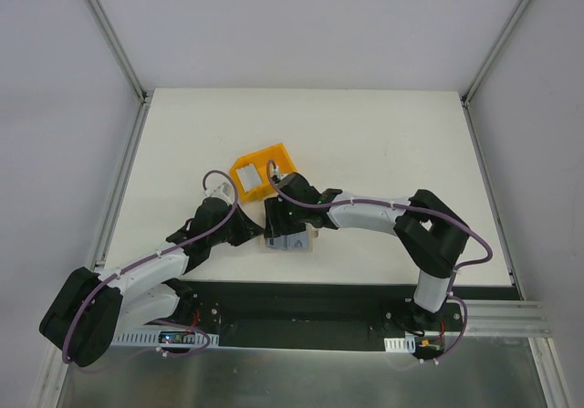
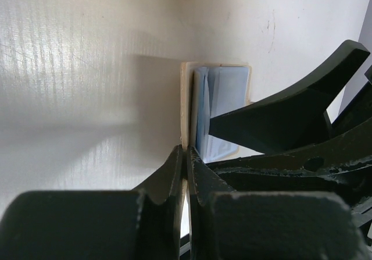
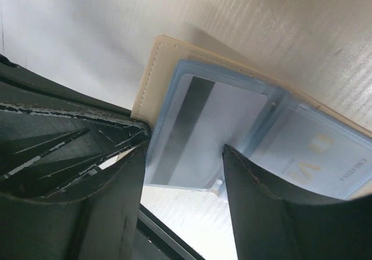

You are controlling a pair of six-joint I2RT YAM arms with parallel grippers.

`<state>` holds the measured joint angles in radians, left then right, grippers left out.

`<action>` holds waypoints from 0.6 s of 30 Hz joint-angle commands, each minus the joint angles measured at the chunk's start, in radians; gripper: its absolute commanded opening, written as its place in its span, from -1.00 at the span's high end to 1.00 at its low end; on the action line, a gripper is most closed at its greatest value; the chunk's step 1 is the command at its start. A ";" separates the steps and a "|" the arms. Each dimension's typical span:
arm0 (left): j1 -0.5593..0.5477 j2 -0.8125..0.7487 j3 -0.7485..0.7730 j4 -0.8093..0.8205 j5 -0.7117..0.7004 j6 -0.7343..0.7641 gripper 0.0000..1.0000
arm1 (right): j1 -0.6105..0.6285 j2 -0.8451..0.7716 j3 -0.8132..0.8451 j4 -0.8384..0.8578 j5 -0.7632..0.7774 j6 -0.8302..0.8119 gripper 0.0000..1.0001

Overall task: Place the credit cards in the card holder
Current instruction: Insert the credit card into the card holder, then turn over the card slot in the card holder.

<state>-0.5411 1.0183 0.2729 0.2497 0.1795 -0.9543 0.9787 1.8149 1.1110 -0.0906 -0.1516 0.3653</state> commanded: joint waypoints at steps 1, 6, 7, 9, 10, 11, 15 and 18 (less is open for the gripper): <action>0.006 -0.023 0.025 0.037 0.023 0.012 1.00 | 0.000 -0.020 0.021 -0.028 0.027 0.000 -0.08; 0.006 -0.017 0.019 0.037 0.014 0.006 1.00 | -0.002 -0.065 -0.005 -0.028 0.047 -0.006 0.14; 0.007 -0.017 0.015 0.037 0.012 0.005 1.00 | -0.002 -0.071 -0.013 -0.028 0.050 -0.006 0.15; 0.006 -0.017 0.011 0.037 0.008 0.002 1.00 | -0.003 -0.081 -0.023 -0.028 0.056 -0.006 0.17; 0.007 -0.017 0.006 0.036 0.003 0.000 1.00 | -0.005 -0.089 -0.030 -0.029 0.055 -0.006 0.17; 0.007 -0.018 0.005 0.037 0.003 -0.001 1.00 | -0.005 -0.092 -0.034 -0.029 0.053 -0.006 0.17; 0.007 -0.018 0.002 0.033 -0.002 -0.004 1.00 | -0.008 -0.120 -0.059 -0.041 0.076 -0.011 0.17; 0.007 -0.017 0.003 0.030 -0.003 -0.004 1.00 | -0.009 -0.150 -0.079 -0.055 0.099 -0.014 0.17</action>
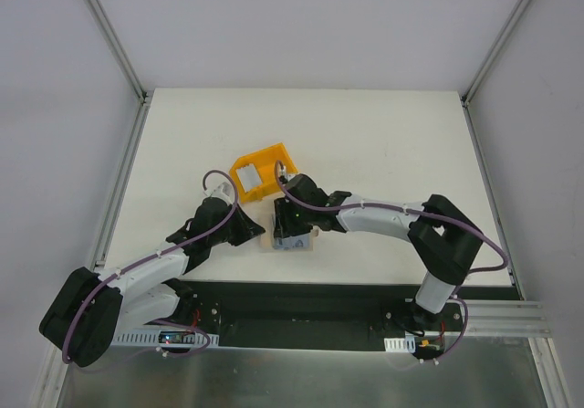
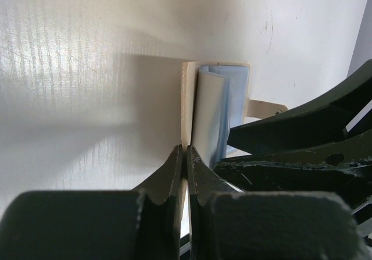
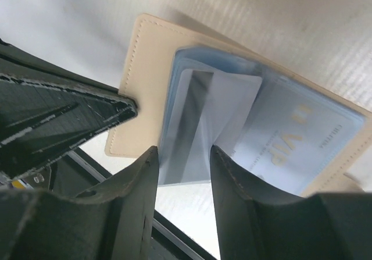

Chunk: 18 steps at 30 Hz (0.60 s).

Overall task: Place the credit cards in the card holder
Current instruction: Turn over the card slot in the card holder.

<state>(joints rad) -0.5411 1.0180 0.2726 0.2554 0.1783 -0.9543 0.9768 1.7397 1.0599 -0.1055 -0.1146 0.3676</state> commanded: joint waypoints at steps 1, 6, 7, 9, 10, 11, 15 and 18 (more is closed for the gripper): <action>0.007 -0.016 0.002 0.022 -0.003 -0.004 1.00 | -0.009 -0.084 -0.034 -0.042 0.072 -0.018 0.17; 0.007 -0.018 0.002 0.018 -0.007 -0.004 1.00 | -0.012 -0.106 -0.043 -0.077 0.102 -0.022 0.16; 0.007 -0.018 0.000 0.016 -0.008 -0.004 1.00 | -0.013 -0.112 -0.047 -0.077 0.104 -0.022 0.15; 0.007 -0.019 -0.001 0.018 -0.010 -0.006 1.00 | -0.013 -0.121 -0.057 -0.080 0.108 -0.021 0.13; 0.006 -0.019 0.000 0.016 -0.013 -0.006 1.00 | -0.012 -0.129 -0.064 -0.082 0.108 -0.018 0.12; 0.007 -0.019 0.002 0.015 -0.013 -0.006 1.00 | -0.013 -0.132 -0.066 -0.088 0.145 -0.016 0.11; 0.007 -0.016 0.000 0.012 -0.016 -0.006 1.00 | -0.015 -0.149 -0.066 -0.143 0.194 -0.022 0.10; 0.007 -0.010 0.002 0.013 -0.016 -0.008 1.00 | -0.015 -0.170 -0.069 -0.164 0.214 -0.027 0.09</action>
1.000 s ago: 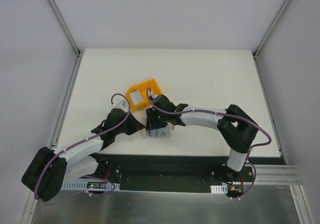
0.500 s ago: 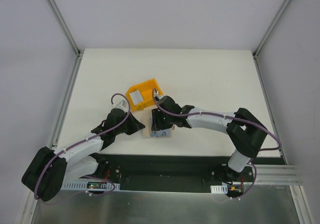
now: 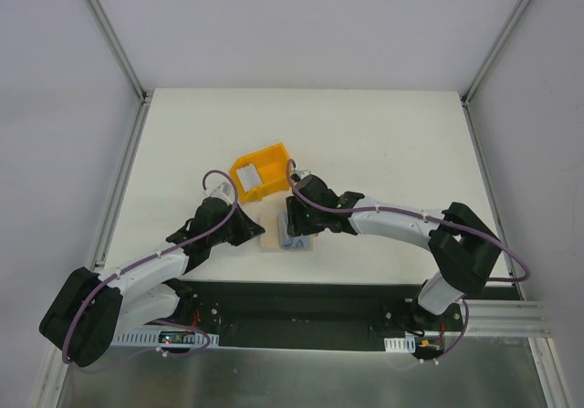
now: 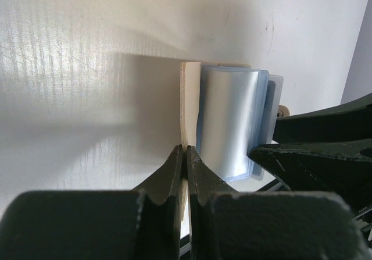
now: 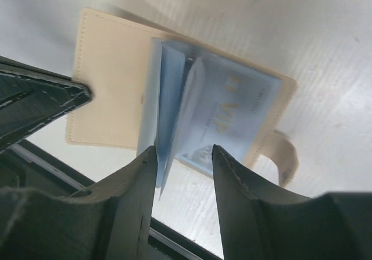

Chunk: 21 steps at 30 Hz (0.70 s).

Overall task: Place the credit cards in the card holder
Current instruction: Turn over the card slot in the card holder.

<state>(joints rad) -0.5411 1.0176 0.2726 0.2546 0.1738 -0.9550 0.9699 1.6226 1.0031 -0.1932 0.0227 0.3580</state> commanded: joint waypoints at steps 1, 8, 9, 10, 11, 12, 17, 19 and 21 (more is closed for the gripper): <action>0.007 -0.008 0.002 0.012 -0.010 -0.007 1.00 | -0.007 -0.055 -0.009 -0.087 0.085 -0.019 0.08; 0.007 0.004 0.004 0.018 -0.008 -0.008 1.00 | -0.004 -0.011 0.029 -0.094 0.057 -0.037 0.07; 0.007 0.006 0.004 0.020 -0.007 -0.008 1.00 | -0.002 0.003 0.043 -0.094 0.046 -0.037 0.07; 0.007 0.006 0.005 0.020 -0.007 -0.008 1.00 | 0.000 0.019 0.055 -0.092 0.033 -0.042 0.05; 0.007 0.006 0.004 0.020 -0.007 -0.010 1.00 | 0.001 0.029 0.061 -0.081 0.019 -0.044 0.04; 0.007 0.007 0.002 0.020 -0.008 -0.010 1.00 | 0.001 0.042 0.068 -0.072 0.000 -0.044 0.03; 0.007 0.012 -0.006 0.021 -0.016 -0.014 1.00 | -0.007 0.069 0.068 -0.054 -0.012 -0.019 -0.05; 0.007 0.022 -0.010 0.026 -0.014 -0.021 1.00 | -0.019 0.074 0.051 -0.042 -0.055 0.001 -0.07; 0.007 0.038 -0.015 0.035 -0.008 -0.025 1.00 | -0.028 0.077 0.040 -0.035 -0.061 0.016 -0.09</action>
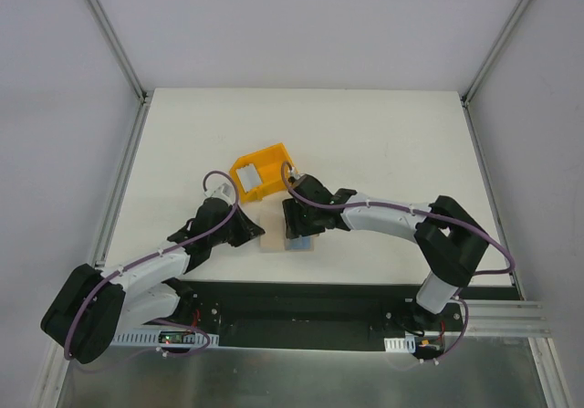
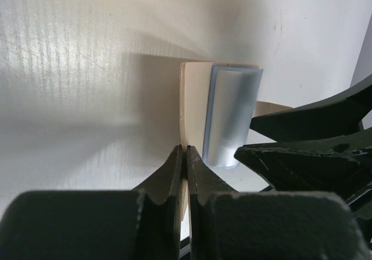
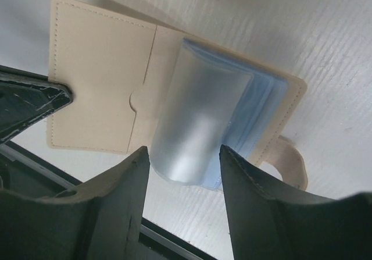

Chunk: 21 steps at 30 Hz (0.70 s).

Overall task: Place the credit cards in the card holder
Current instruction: Turn over the card slot in the card holder.

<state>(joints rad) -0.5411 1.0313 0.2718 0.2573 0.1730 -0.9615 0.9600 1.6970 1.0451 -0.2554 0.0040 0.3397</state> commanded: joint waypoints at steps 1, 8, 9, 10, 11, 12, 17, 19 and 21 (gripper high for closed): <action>0.007 0.030 -0.017 0.039 -0.004 -0.022 1.00 | -0.020 0.001 -0.010 0.034 -0.044 0.038 -0.11; 0.007 0.053 -0.031 0.068 0.000 -0.037 1.00 | -0.023 -0.029 -0.042 0.074 -0.045 0.051 -0.17; 0.007 0.053 -0.034 0.069 -0.004 -0.037 1.00 | -0.023 -0.043 -0.046 0.076 -0.042 0.047 -0.17; 0.007 0.053 -0.036 0.069 -0.007 -0.037 1.00 | -0.024 -0.059 -0.049 0.080 -0.035 0.047 -0.18; 0.007 0.053 -0.037 0.068 -0.010 -0.037 1.00 | -0.023 -0.071 -0.054 0.085 -0.027 0.044 -0.18; 0.007 0.055 -0.039 0.066 -0.012 -0.039 1.00 | -0.023 -0.086 -0.060 0.091 -0.024 0.039 -0.19; 0.007 0.062 -0.042 0.068 -0.017 -0.042 1.00 | -0.026 -0.123 -0.074 0.090 -0.010 0.044 -0.24; 0.007 0.065 -0.042 0.069 -0.017 -0.043 1.00 | -0.026 -0.119 -0.080 0.090 -0.010 0.051 -0.25; 0.007 0.069 -0.040 0.072 -0.013 -0.043 1.00 | -0.027 -0.109 -0.082 0.084 -0.010 0.064 -0.26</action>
<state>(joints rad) -0.5411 1.0916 0.2436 0.3035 0.1730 -0.9993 0.9379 1.6096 0.9699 -0.1829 -0.0235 0.3805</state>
